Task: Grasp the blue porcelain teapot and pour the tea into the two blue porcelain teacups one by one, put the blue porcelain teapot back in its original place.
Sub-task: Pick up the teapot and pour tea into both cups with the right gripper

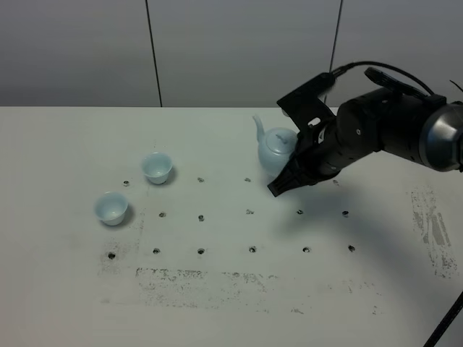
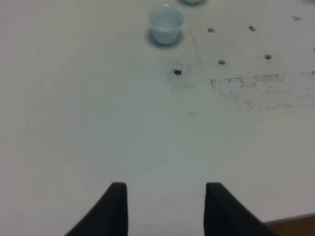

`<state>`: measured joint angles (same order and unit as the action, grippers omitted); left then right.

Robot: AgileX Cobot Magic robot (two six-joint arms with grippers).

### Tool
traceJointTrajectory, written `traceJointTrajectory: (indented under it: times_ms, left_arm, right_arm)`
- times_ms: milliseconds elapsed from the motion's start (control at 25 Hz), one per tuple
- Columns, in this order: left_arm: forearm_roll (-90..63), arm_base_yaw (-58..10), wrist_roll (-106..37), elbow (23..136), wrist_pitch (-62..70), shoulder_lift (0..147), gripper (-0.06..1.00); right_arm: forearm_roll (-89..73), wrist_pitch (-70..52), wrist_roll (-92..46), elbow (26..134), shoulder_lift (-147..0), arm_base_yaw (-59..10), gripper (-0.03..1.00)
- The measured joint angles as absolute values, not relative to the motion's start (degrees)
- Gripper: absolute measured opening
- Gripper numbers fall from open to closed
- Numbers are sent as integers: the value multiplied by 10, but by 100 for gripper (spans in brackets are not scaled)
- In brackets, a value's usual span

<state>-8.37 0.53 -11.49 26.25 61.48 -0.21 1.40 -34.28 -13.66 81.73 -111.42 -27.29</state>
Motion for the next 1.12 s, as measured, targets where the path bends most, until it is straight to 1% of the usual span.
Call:
traceJointTrajectory:
  times_ms: [240,400,680,800,1120]
  left_arm:
    - [-84,5,-115,263,615,-2,43]
    - [-84,5,-115,263,614,-2,43]
    - [-84,5,-115,263,614,-2,43]
    - [-84,5,-115,263,614,-2,43]
    - [-84,5,-115,263,614,-2,43]
  right_arm:
    - [-5,-378,-231,895,-1137,-322,8]
    - [-10,-424,-280,953,-1165,-354,8]
    - [8,-516,-331,1078,-1227,-383,8]
    - [13,-547,-344,1111,-1245,-400,8]
    - [63,-556,-347,1151,-1264,-442,8]
